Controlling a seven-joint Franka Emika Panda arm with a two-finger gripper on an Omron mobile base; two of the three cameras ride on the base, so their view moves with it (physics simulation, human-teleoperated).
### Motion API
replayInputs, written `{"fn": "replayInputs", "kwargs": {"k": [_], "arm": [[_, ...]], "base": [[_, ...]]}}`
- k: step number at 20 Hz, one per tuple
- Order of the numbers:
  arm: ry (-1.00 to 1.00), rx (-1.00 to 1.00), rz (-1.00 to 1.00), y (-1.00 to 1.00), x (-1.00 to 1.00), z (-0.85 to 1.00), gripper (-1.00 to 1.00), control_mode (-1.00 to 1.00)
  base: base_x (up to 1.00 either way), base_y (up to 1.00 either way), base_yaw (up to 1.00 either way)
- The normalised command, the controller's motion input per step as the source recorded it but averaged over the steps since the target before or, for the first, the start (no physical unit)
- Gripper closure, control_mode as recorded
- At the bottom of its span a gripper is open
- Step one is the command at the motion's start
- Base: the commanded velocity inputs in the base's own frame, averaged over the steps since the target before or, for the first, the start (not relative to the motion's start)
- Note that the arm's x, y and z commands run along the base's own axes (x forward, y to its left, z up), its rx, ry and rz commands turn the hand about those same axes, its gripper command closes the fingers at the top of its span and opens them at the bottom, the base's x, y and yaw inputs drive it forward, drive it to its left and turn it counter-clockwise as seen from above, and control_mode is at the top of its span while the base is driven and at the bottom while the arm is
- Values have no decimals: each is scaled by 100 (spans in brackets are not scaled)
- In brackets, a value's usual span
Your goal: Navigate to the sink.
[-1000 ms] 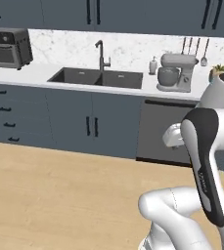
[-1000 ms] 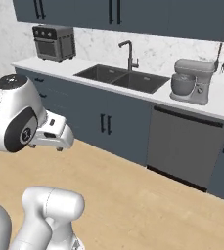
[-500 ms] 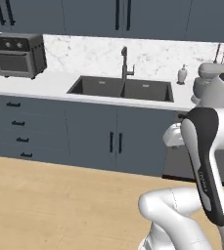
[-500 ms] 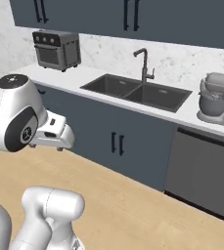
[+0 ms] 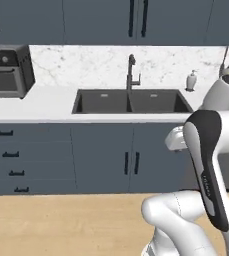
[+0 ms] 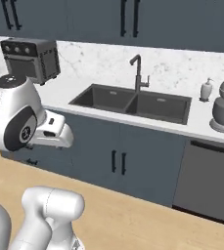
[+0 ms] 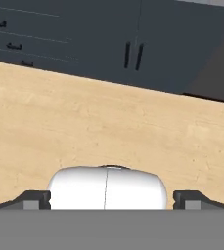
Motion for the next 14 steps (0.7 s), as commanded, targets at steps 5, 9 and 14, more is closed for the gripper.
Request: {"fn": "replayInputs", "kwargs": {"k": [5,9,14], "arm": [[0,0,0,0,0,0,-100,100],[0,0,0,0,0,0,-100,100],[0,0,0,0,0,0,-100,100]], "base": [[89,64,-57],[94,45,-29],[96,10,-5]]}}
